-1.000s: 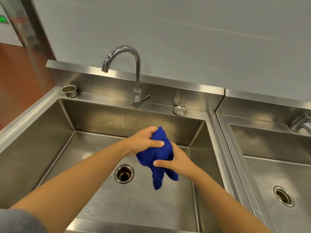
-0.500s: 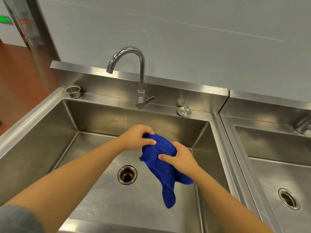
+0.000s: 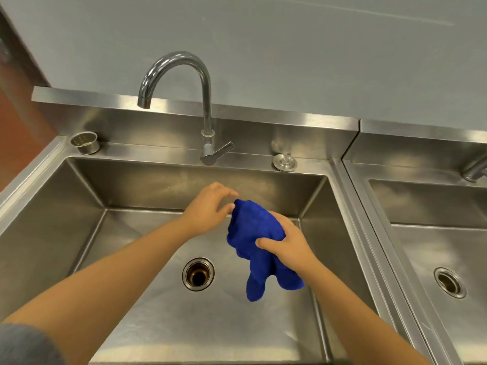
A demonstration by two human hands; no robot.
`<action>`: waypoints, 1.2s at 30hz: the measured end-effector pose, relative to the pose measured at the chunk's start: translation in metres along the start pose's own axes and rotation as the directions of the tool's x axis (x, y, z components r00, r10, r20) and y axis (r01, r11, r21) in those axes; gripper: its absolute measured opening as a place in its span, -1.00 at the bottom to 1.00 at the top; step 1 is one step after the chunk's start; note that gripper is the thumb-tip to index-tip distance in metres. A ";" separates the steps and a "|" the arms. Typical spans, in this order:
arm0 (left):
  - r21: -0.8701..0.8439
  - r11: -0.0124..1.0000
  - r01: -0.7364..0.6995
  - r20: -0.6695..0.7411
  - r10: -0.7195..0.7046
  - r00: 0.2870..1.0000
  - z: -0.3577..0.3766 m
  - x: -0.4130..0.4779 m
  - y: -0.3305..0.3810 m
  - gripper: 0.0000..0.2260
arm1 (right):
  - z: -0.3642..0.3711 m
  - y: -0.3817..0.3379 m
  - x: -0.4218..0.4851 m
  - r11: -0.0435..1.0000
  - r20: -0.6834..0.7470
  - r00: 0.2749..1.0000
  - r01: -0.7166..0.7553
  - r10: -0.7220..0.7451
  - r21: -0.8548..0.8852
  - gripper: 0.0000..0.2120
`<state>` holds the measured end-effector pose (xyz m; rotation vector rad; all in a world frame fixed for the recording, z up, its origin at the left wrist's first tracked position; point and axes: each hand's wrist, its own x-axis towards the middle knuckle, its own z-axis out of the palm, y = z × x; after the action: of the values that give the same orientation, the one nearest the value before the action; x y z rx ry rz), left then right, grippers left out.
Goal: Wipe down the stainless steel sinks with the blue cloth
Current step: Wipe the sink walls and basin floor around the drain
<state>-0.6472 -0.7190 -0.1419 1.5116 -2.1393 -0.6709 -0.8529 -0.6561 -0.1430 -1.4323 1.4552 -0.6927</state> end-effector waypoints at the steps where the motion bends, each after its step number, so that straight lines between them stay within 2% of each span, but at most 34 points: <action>1: 0.036 0.999 0.003 0.022 -0.004 1.000 0.004 0.008 -0.008 -0.69 | -0.001 0.004 0.004 0.998 -0.030 0.999 -0.023 0.024 0.051 -0.53; 3: 0.114 0.993 0.022 0.089 -0.033 0.996 0.014 0.024 -0.022 -0.60 | -0.004 0.012 0.013 0.982 -0.101 0.991 -0.067 0.086 0.176 -0.65; 5: 0.186 0.983 0.016 0.172 -0.049 0.984 0.029 0.040 -0.036 -0.55 | -0.013 0.016 0.020 0.961 -0.146 0.981 -0.085 0.127 0.263 -0.61; 8: 0.273 0.962 -0.020 0.290 -0.063 0.955 0.061 0.064 -0.054 -0.49 | -0.031 0.035 0.040 0.946 -0.190 0.974 -0.056 0.122 0.320 -0.54; 10: 0.321 0.945 -0.057 0.348 -0.062 0.935 0.091 0.081 -0.067 -0.46 | -0.039 0.062 0.063 0.951 -0.236 0.965 -0.039 0.115 0.307 -0.62; 13: 0.404 0.902 -0.149 0.457 -0.058 0.888 0.140 0.104 -0.091 -0.38 | -0.046 0.113 0.103 0.948 -0.407 0.892 -0.065 0.195 0.312 -0.83; 15: 0.454 0.868 -0.199 0.506 -0.067 0.860 0.171 0.118 -0.105 -0.33 | -0.051 0.142 0.129 0.940 -0.504 0.829 -0.071 0.242 0.334 -0.84; 18: 0.502 0.821 -0.271 0.565 -0.075 0.822 0.207 0.135 -0.122 -0.26 | -0.056 0.171 0.165 0.941 -0.569 0.786 -0.046 0.242 0.337 -0.82; 23: 0.542 0.778 -0.318 0.621 -0.115 0.776 0.251 0.156 -0.150 -0.15 | -0.063 0.203 0.214 0.976 -0.663 0.740 0.042 0.114 0.215 -0.78; 27: 0.554 0.758 -0.344 0.653 -0.139 0.745 0.271 0.165 -0.164 -0.11 | -0.069 0.215 0.247 0.988 -0.782 0.624 0.127 -0.012 0.086 -0.73; 33: 0.544 0.776 -0.318 0.693 -0.202 0.693 0.293 0.175 -0.175 -0.01 | -0.071 0.218 0.278 0.979 -0.877 0.457 0.196 -0.148 -0.063 -0.70; 36: 0.538 0.778 -0.325 0.705 -0.203 0.680 0.301 0.179 -0.177 0.05 | -0.062 0.217 0.282 0.965 -0.850 0.470 0.217 -0.238 -0.150 -0.58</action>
<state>-0.7526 -0.8979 -0.4746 1.6207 -3.3101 -0.6300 -0.9639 -0.9082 -0.3774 -1.3411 2.0215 -1.7806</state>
